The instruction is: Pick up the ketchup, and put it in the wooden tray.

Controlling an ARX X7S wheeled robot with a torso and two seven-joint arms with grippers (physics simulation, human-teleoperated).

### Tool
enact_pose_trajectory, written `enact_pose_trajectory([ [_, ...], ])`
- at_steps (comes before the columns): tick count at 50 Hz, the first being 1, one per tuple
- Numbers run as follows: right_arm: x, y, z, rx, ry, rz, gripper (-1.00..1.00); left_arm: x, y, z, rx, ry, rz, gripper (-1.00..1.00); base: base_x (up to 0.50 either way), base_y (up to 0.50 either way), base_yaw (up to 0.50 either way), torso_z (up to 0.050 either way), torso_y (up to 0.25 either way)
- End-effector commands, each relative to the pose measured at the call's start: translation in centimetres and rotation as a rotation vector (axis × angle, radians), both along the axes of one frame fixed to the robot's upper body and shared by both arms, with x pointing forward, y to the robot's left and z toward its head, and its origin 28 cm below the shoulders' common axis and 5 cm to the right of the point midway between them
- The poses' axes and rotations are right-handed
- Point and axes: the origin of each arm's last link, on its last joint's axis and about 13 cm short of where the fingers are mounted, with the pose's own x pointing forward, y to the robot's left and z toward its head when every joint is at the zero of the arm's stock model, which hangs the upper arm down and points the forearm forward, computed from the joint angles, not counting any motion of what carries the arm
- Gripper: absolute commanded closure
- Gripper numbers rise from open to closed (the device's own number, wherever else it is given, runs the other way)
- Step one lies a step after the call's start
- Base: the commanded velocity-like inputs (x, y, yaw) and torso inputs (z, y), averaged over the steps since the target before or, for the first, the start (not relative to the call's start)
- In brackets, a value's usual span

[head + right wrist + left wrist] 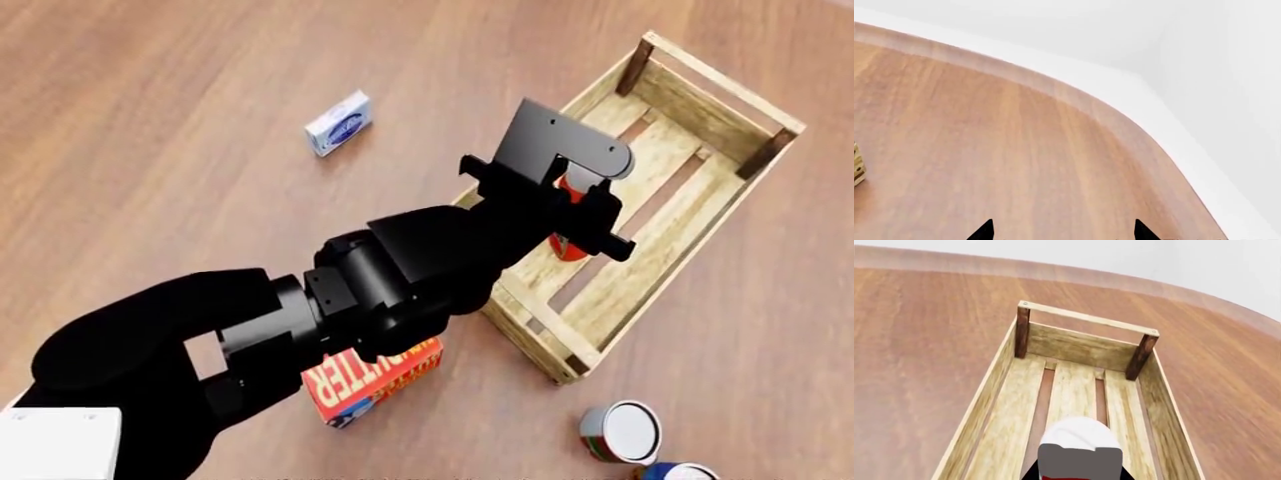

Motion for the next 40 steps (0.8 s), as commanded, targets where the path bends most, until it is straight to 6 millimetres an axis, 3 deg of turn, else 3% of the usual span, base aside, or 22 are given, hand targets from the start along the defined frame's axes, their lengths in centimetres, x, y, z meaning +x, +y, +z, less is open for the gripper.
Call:
enact_pose_trajectory([
  [1, -0.2, -0.1, 0.0, 0.0, -0.001, 0.001, -1.0, -0.2, -0.2, 0.3, -0.012, -0.003, -0.004, 1.0, 0.0, 0.0, 0.0, 0.0, -0.076],
  [16, -0.1, -0.1, -0.6, 0.004, -0.004, 0.0, -1.0, 0.0, -0.1, 0.0, 0.004, -0.022, -0.005, 1.0, 0.0, 0.0, 0.0, 0.0, -0.005],
  [17, -0.1, -0.1, -0.7, 0.004, -0.004, 0.0, -1.0, 0.0, -0.1, -0.1, 0.006, -0.023, -0.006, -1.0, 0.0, 0.0, 0.0, 0.0, 0.0],
  [40, -0.4, 0.2, -1.9, 0.001, -0.011, -0.001, -1.0, 0.0, -0.1, 0.1, 0.008, -0.033, -0.01, -1.0, 0.0, 0.0, 0.0, 0.0, 0.0],
])
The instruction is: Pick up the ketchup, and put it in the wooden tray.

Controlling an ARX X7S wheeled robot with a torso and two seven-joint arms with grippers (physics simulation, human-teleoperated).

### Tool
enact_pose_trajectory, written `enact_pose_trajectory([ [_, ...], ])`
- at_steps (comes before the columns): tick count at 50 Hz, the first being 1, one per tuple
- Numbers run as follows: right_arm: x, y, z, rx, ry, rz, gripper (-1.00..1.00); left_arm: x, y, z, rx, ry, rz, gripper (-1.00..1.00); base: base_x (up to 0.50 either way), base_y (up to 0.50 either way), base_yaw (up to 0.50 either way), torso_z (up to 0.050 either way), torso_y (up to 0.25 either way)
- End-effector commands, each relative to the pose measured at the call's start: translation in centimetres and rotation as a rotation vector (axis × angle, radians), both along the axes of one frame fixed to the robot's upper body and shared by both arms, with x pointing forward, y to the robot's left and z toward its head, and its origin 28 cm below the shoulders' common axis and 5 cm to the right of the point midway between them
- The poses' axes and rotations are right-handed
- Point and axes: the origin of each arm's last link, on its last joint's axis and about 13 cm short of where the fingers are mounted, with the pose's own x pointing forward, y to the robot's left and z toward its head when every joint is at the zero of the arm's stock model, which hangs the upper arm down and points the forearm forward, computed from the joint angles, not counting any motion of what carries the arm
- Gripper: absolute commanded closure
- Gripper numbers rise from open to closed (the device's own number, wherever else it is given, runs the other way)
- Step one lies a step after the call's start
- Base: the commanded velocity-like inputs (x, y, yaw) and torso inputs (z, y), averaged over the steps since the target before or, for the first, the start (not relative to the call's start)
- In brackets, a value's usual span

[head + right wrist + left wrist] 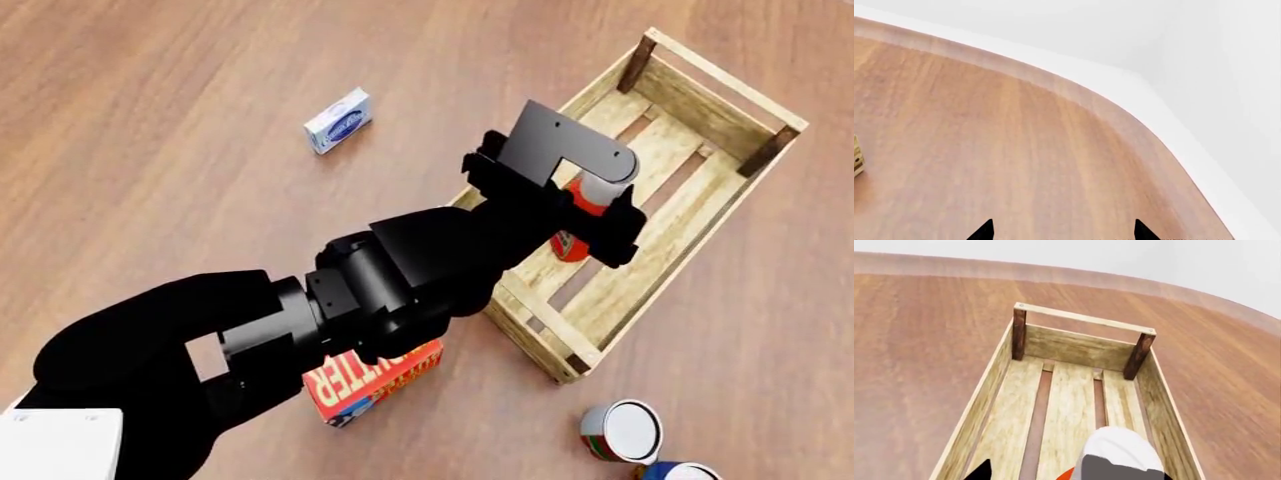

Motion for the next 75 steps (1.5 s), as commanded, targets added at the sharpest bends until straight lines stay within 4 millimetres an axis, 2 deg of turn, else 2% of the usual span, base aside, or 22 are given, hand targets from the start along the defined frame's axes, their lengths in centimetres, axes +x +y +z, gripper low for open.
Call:
enact_pose_trajectory([
  [1, -0.1, 0.1, -0.5, -0.002, -0.003, 0.0, -1.0, 0.0, 0.0, 0.2, -0.003, -0.006, -0.001, -1.0, 0.0, 0.0, 0.0, 0.0, 0.0],
  [12, -1.1, 0.0, -0.3, -0.005, -0.009, 0.004, -1.0, -1.0, -0.8, 1.4, -0.017, -0.007, -0.046, -1.0, 0.0, 0.0, 0.0, 0.0, 0.0],
  [24, -4.6, 1.1, 1.1, -0.01, -0.016, 0.006, -1.0, -1.8, -1.4, 2.6, -0.032, -0.016, -0.085, -1.0, 0.0, 0.0, 0.0, 0.0, 0.0],
  [31, -5.7, 1.7, 1.9, -0.013, -0.021, 0.009, -1.0, -1.6, -1.3, 3.6, -0.042, -0.044, -0.08, -1.0, 0.0, 0.0, 0.0, 0.0, 0.0],
  [39, -5.5, 2.1, 2.7, -0.018, -0.032, 0.02, -1.0, -0.8, -0.9, 5.3, -0.046, -0.104, -0.045, -1.0, 0.0, 0.0, 0.0, 0.0, 0.0],
  [50, -3.9, 3.6, 4.4, -0.053, -0.051, 0.087, -1.0, -1.1, -1.1, 9.3, -0.097, -0.183, -0.049, -1.0, 0.0, 0.0, 0.0, 0.0, 0.0],
  [58, -3.8, 6.9, 6.3, -0.084, -0.091, 0.203, -1.0, -0.7, -0.4, 11.5, -0.15, -0.237, -0.011, -1.0, 0.0, 0.0, 0.0, 0.0, 0.039],
  [67, -4.3, 10.8, 7.7, -0.115, -0.139, 0.357, -1.0, -2.8, 5.4, 12.0, -0.222, -0.279, 0.096, -1.0, 0.0, 0.0, 0.0, -0.001, 0.195],
  [71, -2.0, 16.1, 7.4, -0.133, -0.147, 0.411, -1.0, -4.0, 8.0, 11.9, -0.25, -0.275, 0.152, -1.0, 0.0, 0.0, 0.0, -0.001, 0.195],
  [75, -0.5, 18.1, 7.4, -0.134, -0.156, 0.448, -1.0, -5.7, 10.2, 11.3, -0.262, -0.268, 0.199, -1.0, 0.0, 0.0, 0.0, -0.001, 0.195],
])
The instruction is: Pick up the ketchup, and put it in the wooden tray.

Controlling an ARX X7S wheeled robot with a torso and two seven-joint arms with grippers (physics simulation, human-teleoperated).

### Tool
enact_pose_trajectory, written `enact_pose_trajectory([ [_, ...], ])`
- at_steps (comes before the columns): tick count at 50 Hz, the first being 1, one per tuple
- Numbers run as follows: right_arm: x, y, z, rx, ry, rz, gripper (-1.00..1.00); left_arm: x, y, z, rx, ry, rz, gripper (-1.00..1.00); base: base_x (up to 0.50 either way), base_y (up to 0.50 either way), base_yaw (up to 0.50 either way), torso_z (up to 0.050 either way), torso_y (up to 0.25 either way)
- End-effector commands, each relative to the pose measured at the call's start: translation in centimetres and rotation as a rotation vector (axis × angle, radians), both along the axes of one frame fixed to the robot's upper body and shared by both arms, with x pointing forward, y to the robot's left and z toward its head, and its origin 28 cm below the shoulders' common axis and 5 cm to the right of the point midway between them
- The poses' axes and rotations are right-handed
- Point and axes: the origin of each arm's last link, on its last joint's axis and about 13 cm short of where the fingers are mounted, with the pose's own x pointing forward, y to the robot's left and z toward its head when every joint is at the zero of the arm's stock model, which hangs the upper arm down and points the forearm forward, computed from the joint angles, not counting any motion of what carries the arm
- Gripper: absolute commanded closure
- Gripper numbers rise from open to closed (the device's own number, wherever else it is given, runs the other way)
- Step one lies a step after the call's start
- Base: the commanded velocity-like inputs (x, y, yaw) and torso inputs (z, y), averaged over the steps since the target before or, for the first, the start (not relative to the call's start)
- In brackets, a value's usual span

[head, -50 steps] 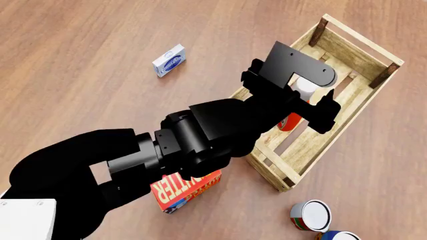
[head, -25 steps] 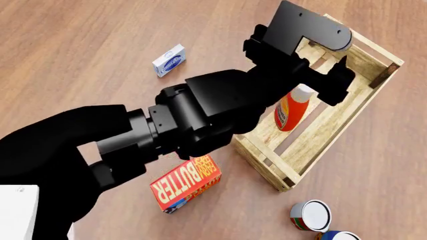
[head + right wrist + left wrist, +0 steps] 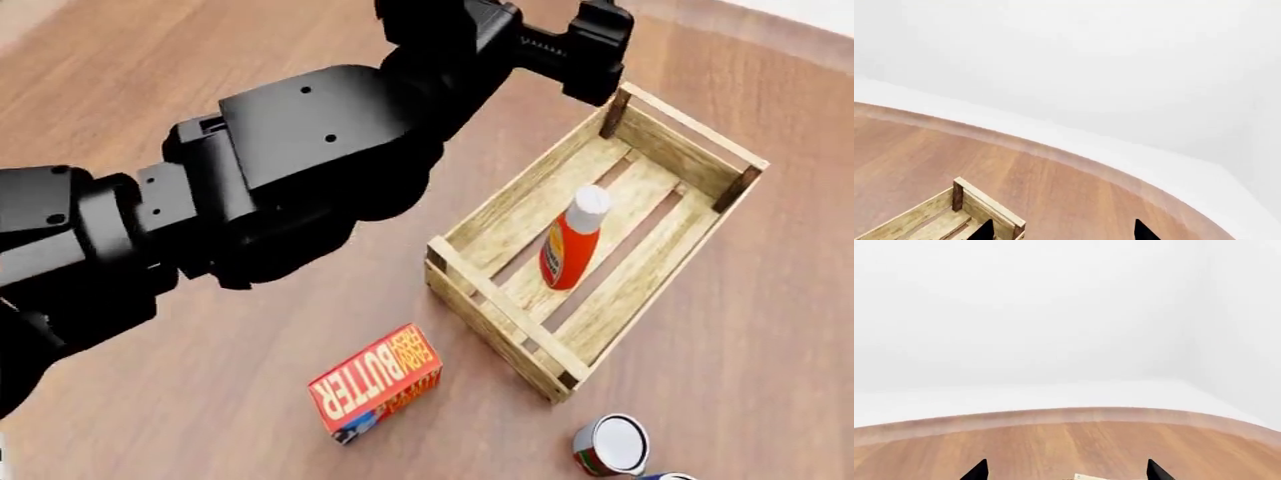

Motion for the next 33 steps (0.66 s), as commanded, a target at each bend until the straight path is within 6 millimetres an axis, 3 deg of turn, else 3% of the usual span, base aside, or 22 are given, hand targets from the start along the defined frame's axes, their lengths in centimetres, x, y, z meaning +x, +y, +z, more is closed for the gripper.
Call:
enact_pose_trajectory([
  [1, 1.8, 6.7, -0.2, 0.008, 0.018, 0.136, -1.0, -3.7, 5.6, -0.2, -0.074, -0.002, 0.111, -1.0, 0.0, 0.0, 0.0, -0.001, 0.195],
  [16, 4.5, 6.9, -0.5, -0.035, -0.027, 0.214, -1.0, -10.1, 11.1, -4.5, -0.116, 0.102, 0.263, -1.0, 0.0, 0.0, 0.0, -0.001, 0.195],
  [24, 4.3, 7.1, -1.6, -0.022, -0.055, 0.211, -1.0, -12.2, 12.4, -7.0, -0.117, 0.156, 0.32, -1.0, 0.0, 0.0, 0.0, -0.001, 0.164],
  [33, 3.8, 6.8, -1.3, -0.03, -0.064, 0.191, -1.0, -14.1, 13.2, -8.0, -0.136, 0.181, 0.348, -1.0, 0.0, 0.0, 0.0, -0.001, 0.113],
])
